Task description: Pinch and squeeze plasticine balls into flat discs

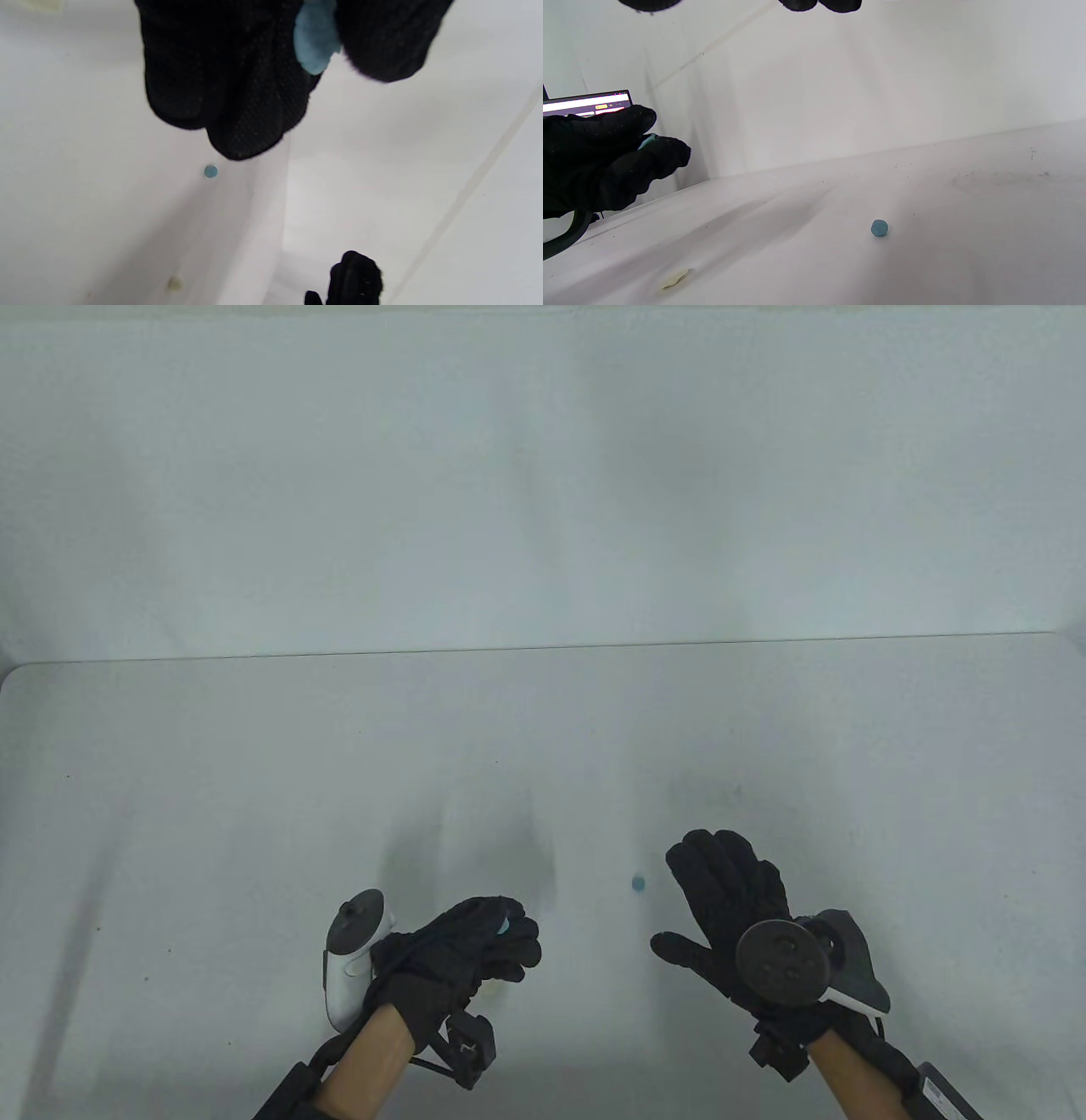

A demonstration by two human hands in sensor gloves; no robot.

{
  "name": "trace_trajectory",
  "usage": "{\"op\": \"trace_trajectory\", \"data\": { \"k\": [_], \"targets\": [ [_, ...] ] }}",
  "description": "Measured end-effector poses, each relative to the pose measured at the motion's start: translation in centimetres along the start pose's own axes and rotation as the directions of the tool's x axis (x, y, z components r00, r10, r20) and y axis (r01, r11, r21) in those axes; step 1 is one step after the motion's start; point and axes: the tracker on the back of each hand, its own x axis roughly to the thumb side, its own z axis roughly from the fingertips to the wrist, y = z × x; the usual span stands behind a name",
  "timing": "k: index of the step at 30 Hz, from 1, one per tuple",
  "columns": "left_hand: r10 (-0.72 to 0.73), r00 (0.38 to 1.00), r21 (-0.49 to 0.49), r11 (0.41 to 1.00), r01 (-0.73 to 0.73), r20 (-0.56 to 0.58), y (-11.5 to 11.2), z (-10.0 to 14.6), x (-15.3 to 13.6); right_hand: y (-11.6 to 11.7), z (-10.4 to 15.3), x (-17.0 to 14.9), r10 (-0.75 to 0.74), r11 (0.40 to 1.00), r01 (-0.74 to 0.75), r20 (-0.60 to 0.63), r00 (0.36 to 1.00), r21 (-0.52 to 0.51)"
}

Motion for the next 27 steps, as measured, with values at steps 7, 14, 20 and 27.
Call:
{"op": "trace_trajectory", "data": {
  "k": [7, 14, 20, 27],
  "targets": [
    [-0.062, 0.998, 0.008, 0.998, 0.062, 0.025, -0.1, 0.1, 0.5, 0.1, 0.0, 0.0, 0.001, 1.0, -0.001, 0.0, 1.0, 0.005],
    [0.018, 1.0, -0.003, 1.0, -0.018, -0.012, 0.0, 0.2, -0.2, 0.0, 0.0, 0.0, 0.003, 1.0, -0.003, 0.0, 1.0, 0.003],
    [0.119, 0.993, -0.031, 0.992, -0.119, -0.011, 0.1, 0.0, -0.9, 0.0, 0.0, 0.0, 0.002, 1.0, -0.002, 0.0, 1.0, 0.002],
    [0.013, 0.999, 0.026, 1.0, -0.012, -0.032, 0.6, 0.0, -0.6, 0.0, 0.0, 0.0, 0.001, 1.0, -0.001, 0.0, 1.0, 0.005]
  ]
}}
